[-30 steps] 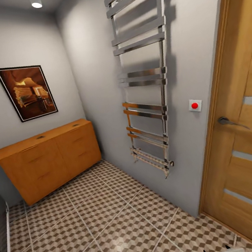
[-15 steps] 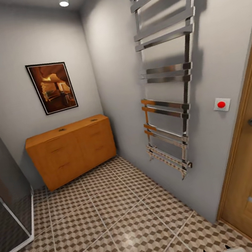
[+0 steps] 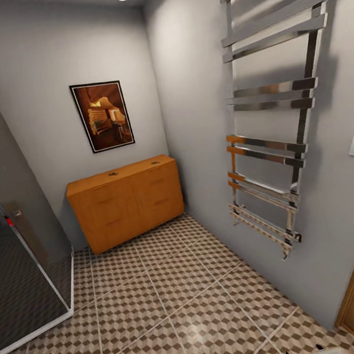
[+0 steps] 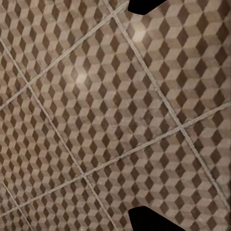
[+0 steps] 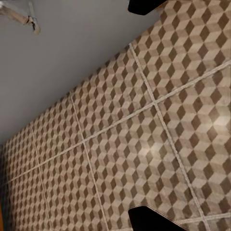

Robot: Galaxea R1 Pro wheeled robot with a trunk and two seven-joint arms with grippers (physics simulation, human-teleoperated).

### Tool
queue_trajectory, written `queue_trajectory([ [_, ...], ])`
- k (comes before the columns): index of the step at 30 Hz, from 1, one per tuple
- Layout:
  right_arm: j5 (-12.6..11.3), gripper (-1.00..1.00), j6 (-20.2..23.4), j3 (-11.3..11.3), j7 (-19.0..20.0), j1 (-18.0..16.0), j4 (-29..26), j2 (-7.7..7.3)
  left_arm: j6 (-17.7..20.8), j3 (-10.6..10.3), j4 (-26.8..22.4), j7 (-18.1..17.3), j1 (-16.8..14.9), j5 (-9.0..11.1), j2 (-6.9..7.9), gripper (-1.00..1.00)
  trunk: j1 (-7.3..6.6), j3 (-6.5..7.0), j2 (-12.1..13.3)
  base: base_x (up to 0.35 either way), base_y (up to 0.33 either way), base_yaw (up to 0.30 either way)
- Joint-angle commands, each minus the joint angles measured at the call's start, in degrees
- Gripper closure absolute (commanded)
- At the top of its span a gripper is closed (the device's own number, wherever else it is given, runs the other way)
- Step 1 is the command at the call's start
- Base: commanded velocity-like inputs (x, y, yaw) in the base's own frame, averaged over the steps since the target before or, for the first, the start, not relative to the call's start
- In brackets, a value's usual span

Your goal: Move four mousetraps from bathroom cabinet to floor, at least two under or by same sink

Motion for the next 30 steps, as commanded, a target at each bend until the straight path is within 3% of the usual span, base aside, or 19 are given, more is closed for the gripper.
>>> queue_trajectory([
  [1,-0.6,-1.0,-0.18,0.43,0.08,-0.03,0.02,-0.04,-0.34,-0.51,0.21,0.01,-0.1,0.58,-0.03,-1.0,0.03,-0.12,-0.07,0.201,0.0,0.271],
  [21,-0.6,-1.0,-0.18,0.43,0.14,-0.03,0.03,-0.07,-0.34,-0.51,0.21,0.01,-0.1,0.58,-0.03,-1.0,0.03,-0.85,-0.07,0.294,0.0,0.267],
  [30,-0.53,-1.0,-0.51,0.52,0.23,-0.03,0.01,-0.09,-0.33,-0.51,0.21,0.01,-0.1,0.58,-0.03,-1.0,0.03,-0.99,-0.07,0.327,0.0,0.084],
])
